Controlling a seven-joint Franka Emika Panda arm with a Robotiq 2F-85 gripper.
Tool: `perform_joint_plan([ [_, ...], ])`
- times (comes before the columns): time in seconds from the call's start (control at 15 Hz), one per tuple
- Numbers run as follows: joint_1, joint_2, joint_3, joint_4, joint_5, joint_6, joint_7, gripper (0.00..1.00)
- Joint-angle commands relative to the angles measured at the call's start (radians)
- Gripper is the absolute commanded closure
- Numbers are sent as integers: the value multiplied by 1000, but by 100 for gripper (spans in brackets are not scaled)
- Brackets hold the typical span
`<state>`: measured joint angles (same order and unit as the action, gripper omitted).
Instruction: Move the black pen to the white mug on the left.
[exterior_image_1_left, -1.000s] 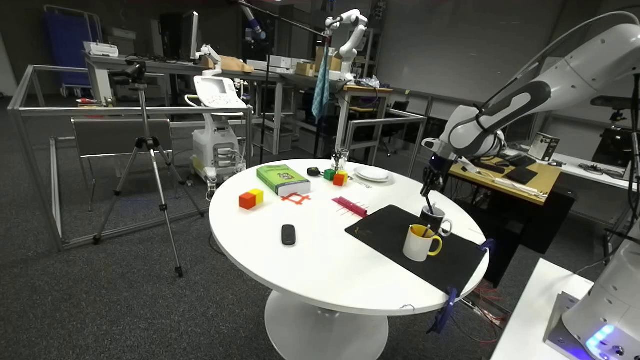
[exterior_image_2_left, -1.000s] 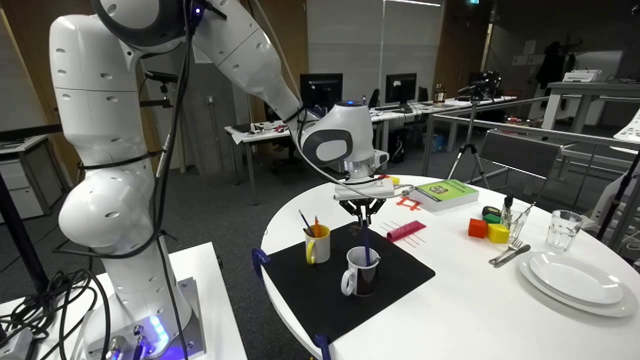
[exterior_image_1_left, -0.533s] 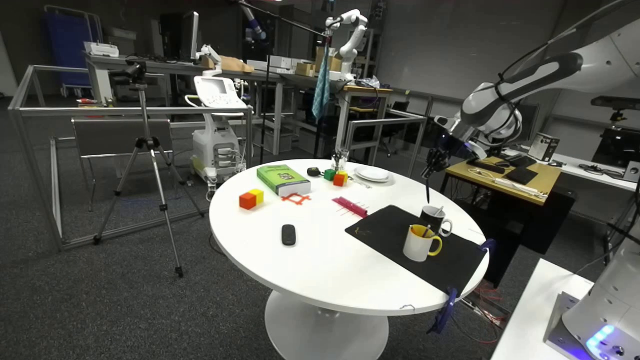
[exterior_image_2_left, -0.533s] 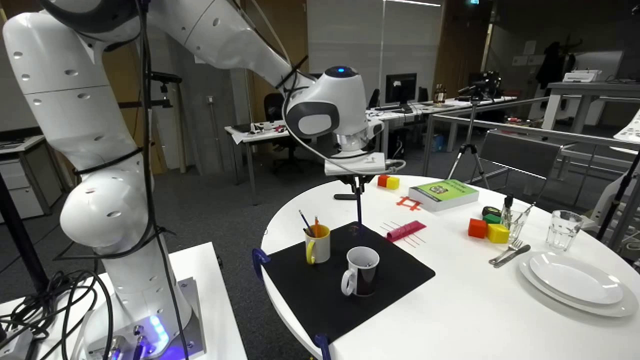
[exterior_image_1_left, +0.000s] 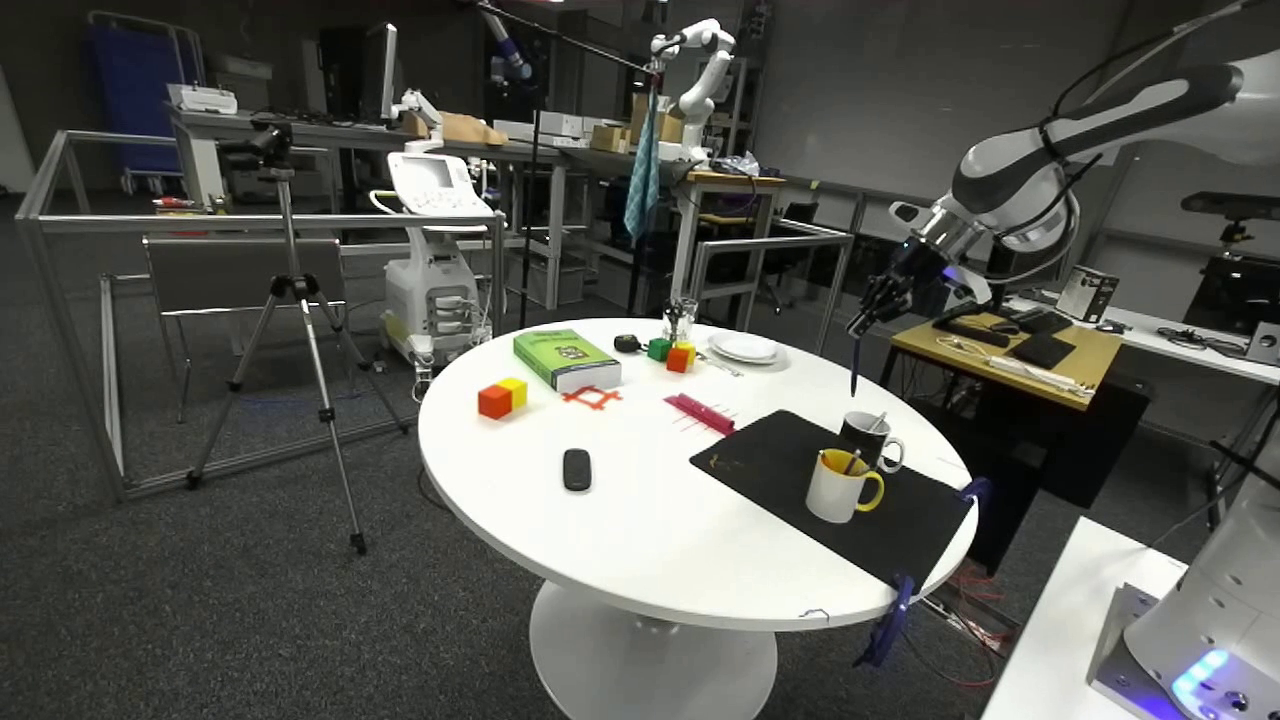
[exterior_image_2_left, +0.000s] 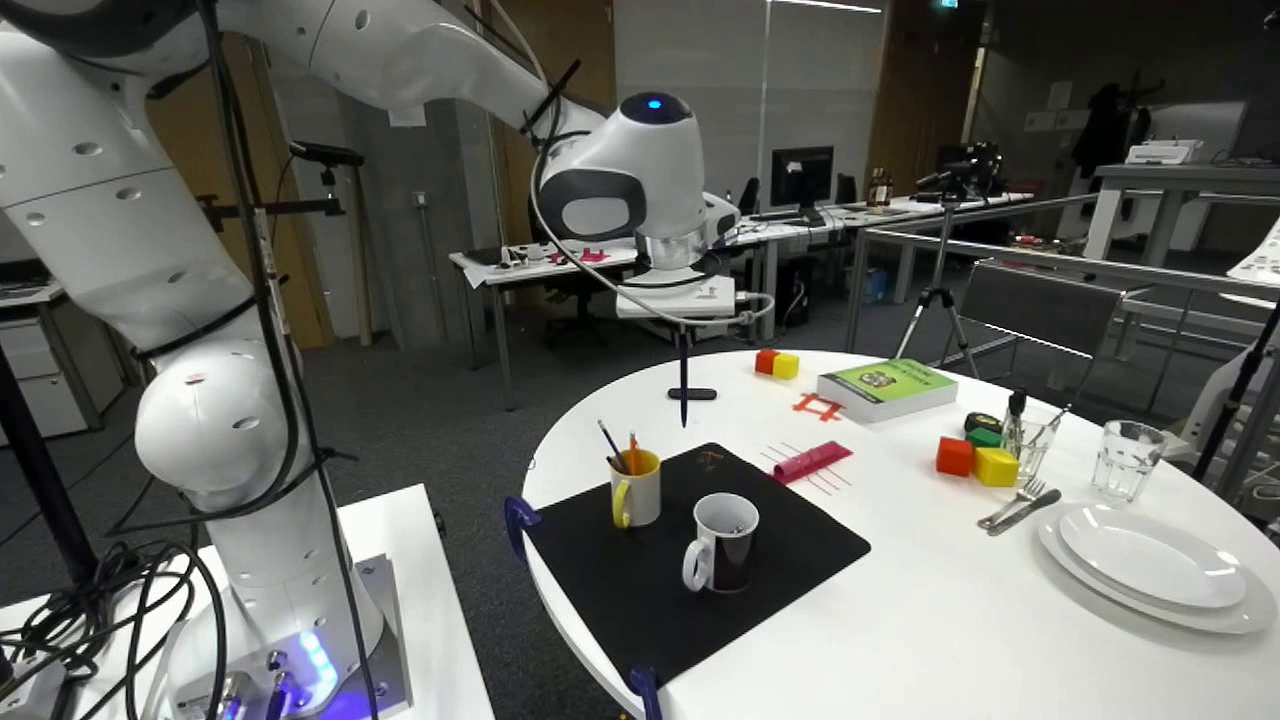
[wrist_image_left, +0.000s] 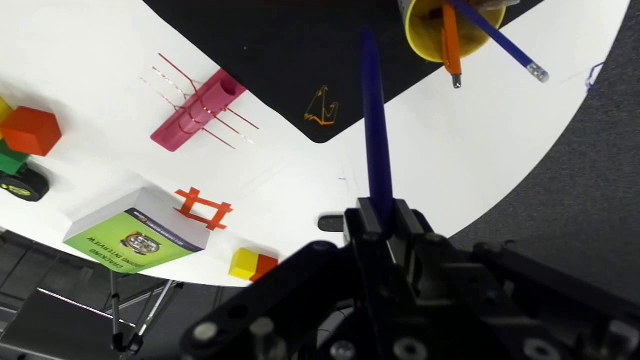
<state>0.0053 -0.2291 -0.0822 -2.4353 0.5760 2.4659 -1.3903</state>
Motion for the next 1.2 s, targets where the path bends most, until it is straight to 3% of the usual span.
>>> perform_joint_plan([
  [0.0, 54, -16, -13, -29, 39, -21, -21, 97],
  [0.4, 109, 57, 1, -17, 94, -83, -47, 97],
  [0.47, 95, 42, 13, -29, 54, -50, -3, 89],
  [0.67, 98, 62, 19, -29, 65, -58, -7, 89],
  [0.73, 98, 63, 19, -29, 65, -58, -7, 97],
  [1.13, 96, 116, 13, -22, 94, -26, -71, 97],
])
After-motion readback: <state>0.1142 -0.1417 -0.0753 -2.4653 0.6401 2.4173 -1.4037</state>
